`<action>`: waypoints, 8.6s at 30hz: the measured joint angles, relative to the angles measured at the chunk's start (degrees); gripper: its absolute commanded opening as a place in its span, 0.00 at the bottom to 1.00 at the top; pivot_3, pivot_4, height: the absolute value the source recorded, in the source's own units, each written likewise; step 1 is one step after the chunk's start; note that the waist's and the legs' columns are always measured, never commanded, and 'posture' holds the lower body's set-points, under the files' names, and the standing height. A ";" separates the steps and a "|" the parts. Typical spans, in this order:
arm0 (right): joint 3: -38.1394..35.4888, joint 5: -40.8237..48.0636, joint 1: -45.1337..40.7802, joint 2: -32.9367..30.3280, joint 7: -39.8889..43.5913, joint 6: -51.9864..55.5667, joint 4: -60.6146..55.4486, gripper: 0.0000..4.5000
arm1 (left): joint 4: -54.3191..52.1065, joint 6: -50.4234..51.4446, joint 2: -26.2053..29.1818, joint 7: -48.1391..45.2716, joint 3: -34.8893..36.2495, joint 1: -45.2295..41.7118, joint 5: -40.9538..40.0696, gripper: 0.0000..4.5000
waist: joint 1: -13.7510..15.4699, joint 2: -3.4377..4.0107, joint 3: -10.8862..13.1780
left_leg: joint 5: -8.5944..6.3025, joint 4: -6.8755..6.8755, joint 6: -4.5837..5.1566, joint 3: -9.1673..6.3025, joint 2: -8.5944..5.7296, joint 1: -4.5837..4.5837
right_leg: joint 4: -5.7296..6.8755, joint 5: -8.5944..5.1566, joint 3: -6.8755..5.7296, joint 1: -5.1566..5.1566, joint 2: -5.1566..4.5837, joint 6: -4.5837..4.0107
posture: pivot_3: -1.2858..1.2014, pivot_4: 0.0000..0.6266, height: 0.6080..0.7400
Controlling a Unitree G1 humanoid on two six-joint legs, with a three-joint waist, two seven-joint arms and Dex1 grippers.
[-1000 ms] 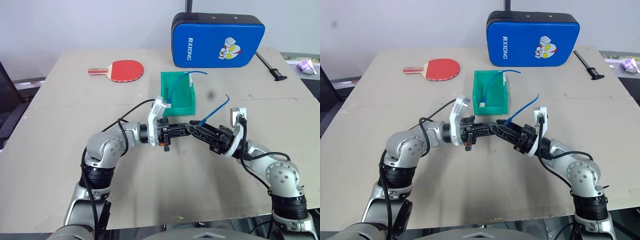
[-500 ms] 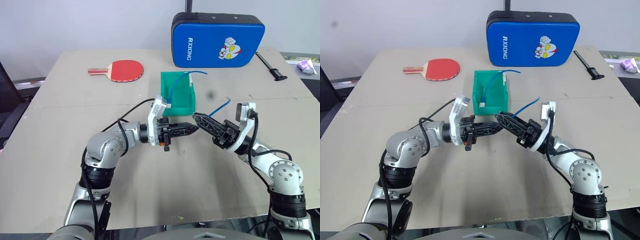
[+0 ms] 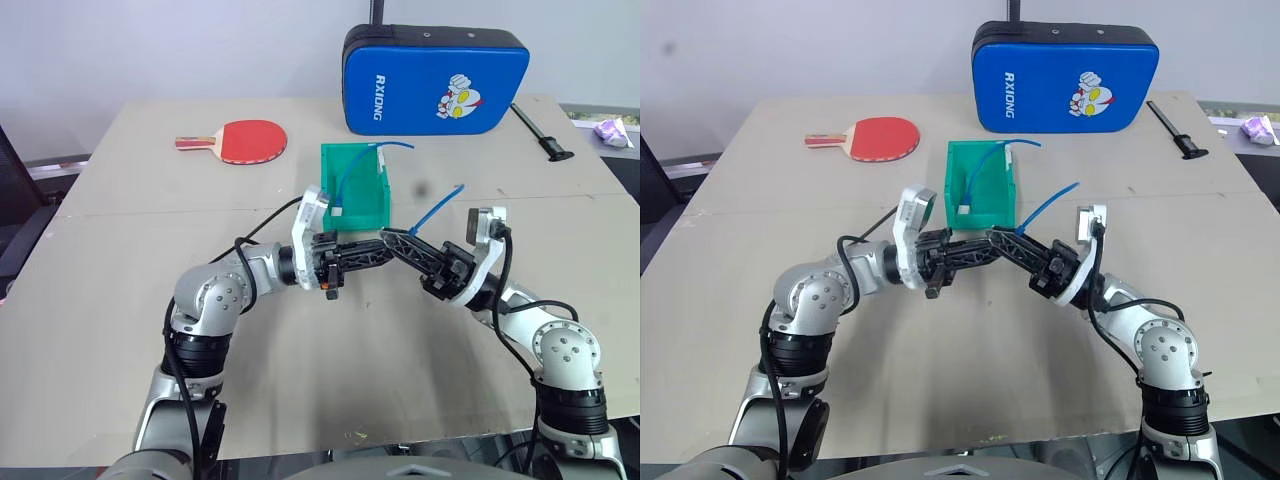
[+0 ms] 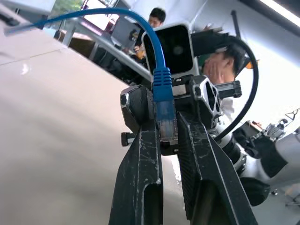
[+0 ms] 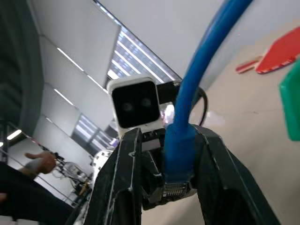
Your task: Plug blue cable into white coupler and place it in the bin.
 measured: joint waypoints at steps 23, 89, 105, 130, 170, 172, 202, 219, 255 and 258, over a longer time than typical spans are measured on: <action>0.02 2.73 1.20 -1.03 0.38 0.19 0.06 0.13 | -0.14 -1.00 0.81 -0.98 -1.17 0.73 -0.72 0.00 | 0.01 0.00 0.00 | 0.00 -0.06 0.00 0.01 0.00 -0.03 | -0.13 0.00 0.00 0.00 0.00 0.00 | 0.52 0.24 0.91; 0.54 -2.80 2.09 -3.55 1.30 -2.42 0.44 0.00 | -3.46 -4.53 2.72 3.12 -1.74 5.36 1.91 0.81 | 0.02 0.02 0.02 | 0.00 -0.14 0.00 0.01 0.03 -0.12 | -0.36 0.00 -0.01 -0.01 -0.03 0.01 | 0.52 0.24 0.91; -5.38 -11.35 -3.34 -5.88 5.90 -9.93 6.27 0.00 | -37.69 -24.48 -5.54 40.05 2.17 37.22 29.68 0.99 | 0.70 0.11 0.02 | -0.01 -0.42 0.00 0.17 0.03 0.01 | -0.53 -0.12 0.26 0.01 -0.16 -0.24 | 0.52 0.24 0.91; 6.96 -29.50 -2.88 -5.52 16.28 -17.97 0.21 0.00 | -9.42 -41.67 -13.66 52.33 11.98 40.63 45.81 0.70 | 1.27 0.09 0.00 | -0.01 -0.49 0.02 0.08 0.03 -0.02 | -0.54 0.03 -0.16 -0.03 -0.24 -0.03 | 0.52 0.24 0.91; 20.56 -64.25 -7.94 6.94 2.79 -37.36 19.54 0.00 | 13.41 -50.71 -14.39 29.29 -10.77 18.03 50.47 0.07 | 1.56 0.49 -0.36 | 0.02 -0.17 0.01 -0.03 -0.23 0.05 | -0.44 0.05 -0.15 0.21 -0.29 -0.03 | 0.52 0.24 0.91; 20.56 -64.43 -7.94 7.22 2.75 -37.41 19.54 0.00 | 13.24 -50.70 -14.68 29.31 -11.27 18.25 51.00 0.07 | 1.54 0.50 -0.37 | 0.02 -0.17 0.01 -0.03 -0.23 0.05 | -0.44 0.05 -0.15 0.21 -0.29 -0.03 | 0.52 0.24 0.91; 20.20 -66.41 -5.13 6.93 2.27 -38.02 17.62 0.00 | 11.34 -48.69 -15.60 30.56 -11.15 19.77 51.89 0.07 | 1.44 0.77 -0.63 | 0.01 -0.18 0.03 -0.01 -0.21 0.05 | -0.47 0.03 -0.15 0.21 -0.28 -0.02 | 0.52 0.24 0.91; 21.95 -70.85 -6.30 7.36 -0.81 -34.89 18.79 0.00 | 10.63 -46.78 -15.92 31.11 -11.03 20.25 51.84 0.07 | 1.31 0.96 -1.13 | 0.01 -0.19 0.02 0.01 -0.19 0.09 | -0.47 0.03 -0.15 0.21 -0.25 -0.03 | 0.52 0.24 0.91; 16.32 -59.62 -15.89 7.52 3.81 -27.49 15.59 0.00 | -14.51 -34.89 -1.04 22.19 -0.63 31.05 36.69 0.81 | -0.23 0.75 -0.95 | -0.01 -0.80 -0.01 -0.03 -0.13 -0.14 | -0.46 -0.14 -0.19 -0.32 -0.77 0.01 | 0.52 0.24 0.91; 13.63 -56.29 -23.29 7.78 3.47 -21.80 15.02 0.00 | -19.60 -28.72 2.07 22.14 4.56 29.51 31.11 0.81 | 0.00 0.73 -0.93 | -0.01 -0.84 -0.01 -0.18 -0.18 -0.15 | -0.55 -0.16 -0.39 -0.22 -0.77 0.01 | 0.52 0.24 0.91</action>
